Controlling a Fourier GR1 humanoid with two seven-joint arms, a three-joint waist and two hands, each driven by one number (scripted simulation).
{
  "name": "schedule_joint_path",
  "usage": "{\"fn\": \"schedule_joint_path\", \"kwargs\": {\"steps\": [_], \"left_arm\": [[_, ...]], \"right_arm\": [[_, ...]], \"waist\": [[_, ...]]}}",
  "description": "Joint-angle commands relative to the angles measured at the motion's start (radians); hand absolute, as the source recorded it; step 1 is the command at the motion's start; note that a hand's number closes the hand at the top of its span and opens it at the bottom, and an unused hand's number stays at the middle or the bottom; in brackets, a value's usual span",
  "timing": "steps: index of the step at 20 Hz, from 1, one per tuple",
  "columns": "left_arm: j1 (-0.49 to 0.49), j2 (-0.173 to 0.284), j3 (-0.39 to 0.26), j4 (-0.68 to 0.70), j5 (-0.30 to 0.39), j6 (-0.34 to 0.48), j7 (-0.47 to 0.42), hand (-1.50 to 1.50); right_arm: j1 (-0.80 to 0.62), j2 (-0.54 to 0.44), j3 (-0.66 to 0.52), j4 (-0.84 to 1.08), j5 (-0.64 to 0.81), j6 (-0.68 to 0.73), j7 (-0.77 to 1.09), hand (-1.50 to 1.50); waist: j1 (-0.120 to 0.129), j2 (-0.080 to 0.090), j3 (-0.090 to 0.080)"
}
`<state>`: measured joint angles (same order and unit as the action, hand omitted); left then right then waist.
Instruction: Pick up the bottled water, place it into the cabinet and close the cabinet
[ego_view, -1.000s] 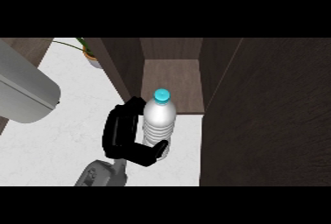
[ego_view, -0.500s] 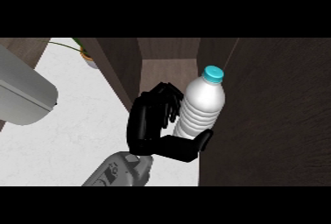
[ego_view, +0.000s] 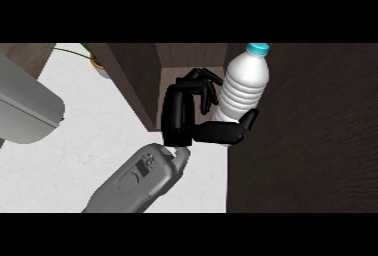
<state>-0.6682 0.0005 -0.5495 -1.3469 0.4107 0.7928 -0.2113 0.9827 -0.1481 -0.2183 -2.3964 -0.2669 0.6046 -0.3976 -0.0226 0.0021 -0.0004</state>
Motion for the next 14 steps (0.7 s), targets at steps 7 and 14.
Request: {"fn": "schedule_joint_path", "kwargs": {"steps": [7,14], "left_arm": [[-0.132,0.007,0.074,0.242,0.022,-0.044,-0.027,1.5],[-0.153,0.0,0.077,0.41,0.069,-0.035,-0.119,1.5]], "right_arm": [[0.0,-0.02,-0.073,-0.117,-0.167,0.002,0.087,-1.5],[0.021,0.014,-0.035,-0.112,-0.16,0.018,0.091,-1.5]], "waist": [[0.003,0.0,0.0],[-0.009,0.003,-0.001]]}}
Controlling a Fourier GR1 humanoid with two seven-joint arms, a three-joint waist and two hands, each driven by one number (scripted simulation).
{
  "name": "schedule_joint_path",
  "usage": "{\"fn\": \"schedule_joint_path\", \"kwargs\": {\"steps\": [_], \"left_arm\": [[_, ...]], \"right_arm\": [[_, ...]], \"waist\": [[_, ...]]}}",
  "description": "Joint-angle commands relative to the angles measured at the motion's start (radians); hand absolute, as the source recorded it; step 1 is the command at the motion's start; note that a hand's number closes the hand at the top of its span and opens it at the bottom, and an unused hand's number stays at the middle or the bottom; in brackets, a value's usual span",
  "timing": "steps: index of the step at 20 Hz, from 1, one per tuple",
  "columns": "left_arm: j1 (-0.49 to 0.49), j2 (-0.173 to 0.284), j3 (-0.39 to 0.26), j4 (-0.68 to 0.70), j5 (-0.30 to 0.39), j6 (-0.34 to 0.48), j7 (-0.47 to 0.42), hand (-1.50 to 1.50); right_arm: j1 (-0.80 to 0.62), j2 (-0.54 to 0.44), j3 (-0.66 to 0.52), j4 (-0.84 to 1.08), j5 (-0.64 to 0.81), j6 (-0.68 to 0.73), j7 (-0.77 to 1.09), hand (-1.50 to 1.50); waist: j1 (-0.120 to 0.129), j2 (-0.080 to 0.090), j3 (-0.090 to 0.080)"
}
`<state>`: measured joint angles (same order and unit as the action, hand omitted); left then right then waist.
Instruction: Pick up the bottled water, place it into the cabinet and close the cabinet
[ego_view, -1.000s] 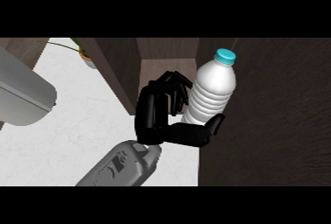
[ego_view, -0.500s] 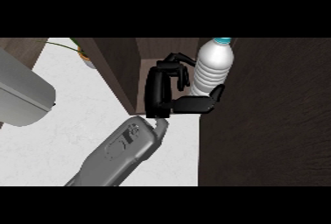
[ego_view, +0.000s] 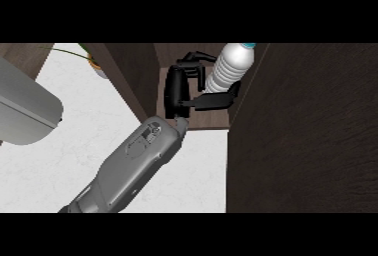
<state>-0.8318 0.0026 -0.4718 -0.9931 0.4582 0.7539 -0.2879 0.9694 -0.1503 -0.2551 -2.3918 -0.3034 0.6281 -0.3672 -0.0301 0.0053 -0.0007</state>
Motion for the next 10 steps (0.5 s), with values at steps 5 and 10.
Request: {"fn": "schedule_joint_path", "kwargs": {"steps": [5,10], "left_arm": [[-0.084,-0.002,0.161,0.226,0.076,-0.104,-0.099,1.5],[-0.134,-0.003,0.163,0.37,0.126,-0.107,-0.225,1.5]], "right_arm": [[0.011,0.017,0.006,-0.075,-0.102,0.015,0.034,-1.5],[-0.017,-0.006,-0.015,-0.058,-0.113,0.025,0.044,-1.5]], "waist": [[-0.007,0.004,0.0],[-0.025,0.008,0.0]]}}
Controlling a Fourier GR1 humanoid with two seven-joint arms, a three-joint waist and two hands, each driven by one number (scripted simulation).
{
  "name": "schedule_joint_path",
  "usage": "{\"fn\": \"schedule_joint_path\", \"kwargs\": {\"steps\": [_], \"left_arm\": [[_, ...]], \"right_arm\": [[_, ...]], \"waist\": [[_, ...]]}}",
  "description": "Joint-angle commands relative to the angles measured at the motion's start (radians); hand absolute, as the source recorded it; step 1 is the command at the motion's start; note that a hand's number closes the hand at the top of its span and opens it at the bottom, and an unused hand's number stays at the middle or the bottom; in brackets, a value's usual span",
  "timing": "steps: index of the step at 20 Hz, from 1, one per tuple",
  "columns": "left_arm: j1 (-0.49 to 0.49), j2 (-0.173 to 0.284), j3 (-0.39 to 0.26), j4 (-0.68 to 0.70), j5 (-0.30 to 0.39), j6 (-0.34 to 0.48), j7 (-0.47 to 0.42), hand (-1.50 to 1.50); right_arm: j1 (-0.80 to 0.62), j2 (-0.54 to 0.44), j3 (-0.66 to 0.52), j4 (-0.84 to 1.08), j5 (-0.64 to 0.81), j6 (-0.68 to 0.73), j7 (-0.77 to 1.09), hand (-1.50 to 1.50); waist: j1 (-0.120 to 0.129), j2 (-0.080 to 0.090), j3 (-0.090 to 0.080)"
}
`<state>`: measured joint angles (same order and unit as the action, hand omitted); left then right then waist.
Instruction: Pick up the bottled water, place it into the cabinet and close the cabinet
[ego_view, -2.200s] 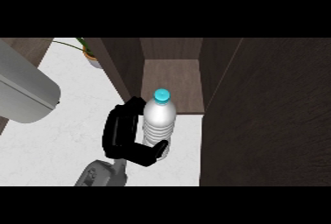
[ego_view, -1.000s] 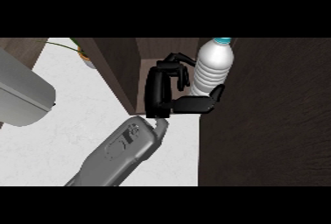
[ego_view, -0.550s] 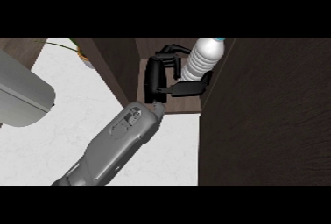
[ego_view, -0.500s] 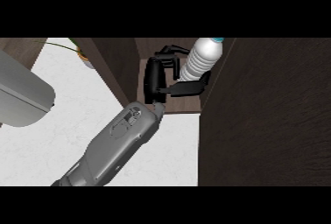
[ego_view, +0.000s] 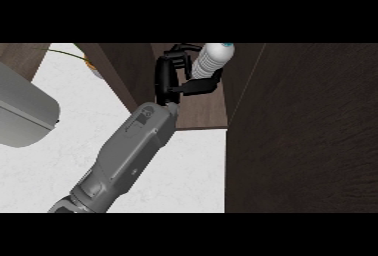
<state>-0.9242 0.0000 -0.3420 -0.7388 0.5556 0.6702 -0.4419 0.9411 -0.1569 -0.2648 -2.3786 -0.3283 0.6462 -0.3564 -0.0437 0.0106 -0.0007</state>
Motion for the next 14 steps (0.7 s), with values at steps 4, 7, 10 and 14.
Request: {"fn": "schedule_joint_path", "kwargs": {"steps": [4,7,10,14], "left_arm": [[-0.095,0.0,0.014,0.236,-0.032,0.004,-0.088,1.5],[-0.144,0.0,-0.029,0.3,-0.072,0.018,-0.054,-1.5],[-0.195,0.039,0.017,0.393,-0.086,-0.067,-0.067,-1.5],[-0.217,0.001,0.031,0.468,-0.1,-0.016,-0.108,-1.5]], "right_arm": [[0.003,-0.017,-0.021,-0.077,-0.117,0.006,0.041,-1.5],[0.016,0.002,-0.007,-0.066,-0.105,0.015,0.033,-1.5],[0.0,0.003,0.014,-0.096,-0.095,-0.007,0.07,-1.5],[0.0,0.004,0.011,-0.106,-0.119,-0.017,0.078,-1.5]], "waist": [[-0.013,0.005,0.0],[-0.013,0.0,0.0],[-0.008,0.007,0.0],[-0.018,0.011,-0.001]]}}
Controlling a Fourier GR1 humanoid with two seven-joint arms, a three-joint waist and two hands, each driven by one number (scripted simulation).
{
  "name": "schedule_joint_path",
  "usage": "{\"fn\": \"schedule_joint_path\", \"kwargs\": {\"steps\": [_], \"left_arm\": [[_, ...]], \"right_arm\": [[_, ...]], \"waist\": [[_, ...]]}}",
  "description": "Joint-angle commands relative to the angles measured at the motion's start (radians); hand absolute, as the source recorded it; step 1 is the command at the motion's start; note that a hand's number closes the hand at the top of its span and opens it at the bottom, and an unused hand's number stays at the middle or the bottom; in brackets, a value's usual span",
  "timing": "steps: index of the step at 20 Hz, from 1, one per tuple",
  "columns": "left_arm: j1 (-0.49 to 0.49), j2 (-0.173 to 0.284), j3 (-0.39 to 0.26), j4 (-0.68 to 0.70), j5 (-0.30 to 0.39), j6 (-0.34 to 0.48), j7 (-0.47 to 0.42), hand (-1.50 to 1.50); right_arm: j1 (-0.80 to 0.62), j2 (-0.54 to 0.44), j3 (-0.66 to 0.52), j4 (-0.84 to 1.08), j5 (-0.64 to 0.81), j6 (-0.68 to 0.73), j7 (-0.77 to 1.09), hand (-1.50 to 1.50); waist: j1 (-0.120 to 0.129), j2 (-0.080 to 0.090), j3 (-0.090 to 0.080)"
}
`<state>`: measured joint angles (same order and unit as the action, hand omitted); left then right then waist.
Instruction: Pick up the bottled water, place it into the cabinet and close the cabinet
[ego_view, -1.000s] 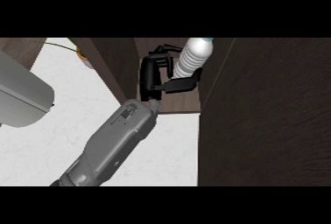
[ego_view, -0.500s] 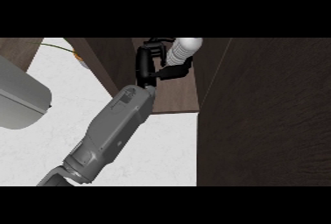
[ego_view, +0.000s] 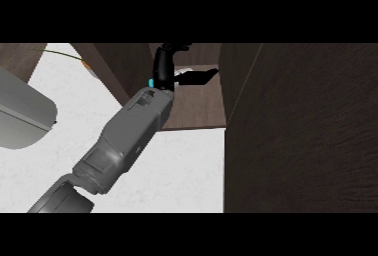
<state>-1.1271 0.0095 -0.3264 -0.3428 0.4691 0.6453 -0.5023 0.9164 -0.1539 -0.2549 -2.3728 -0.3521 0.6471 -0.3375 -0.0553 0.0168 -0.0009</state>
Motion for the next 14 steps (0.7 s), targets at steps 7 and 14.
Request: {"fn": "schedule_joint_path", "kwargs": {"steps": [7,14], "left_arm": [[-0.116,-0.009,0.07,0.094,0.019,-0.046,-0.001,-1.5],[-0.042,-0.009,0.129,-0.011,0.086,-0.216,-0.137,-1.5]], "right_arm": [[-0.018,-0.002,-0.015,-0.079,-0.045,0.009,0.027,-1.5],[-0.007,-0.007,-0.03,-0.092,-0.064,-0.013,0.063,-1.5]], "waist": [[0.001,-0.003,0.0],[0.019,-0.008,-0.001]]}}
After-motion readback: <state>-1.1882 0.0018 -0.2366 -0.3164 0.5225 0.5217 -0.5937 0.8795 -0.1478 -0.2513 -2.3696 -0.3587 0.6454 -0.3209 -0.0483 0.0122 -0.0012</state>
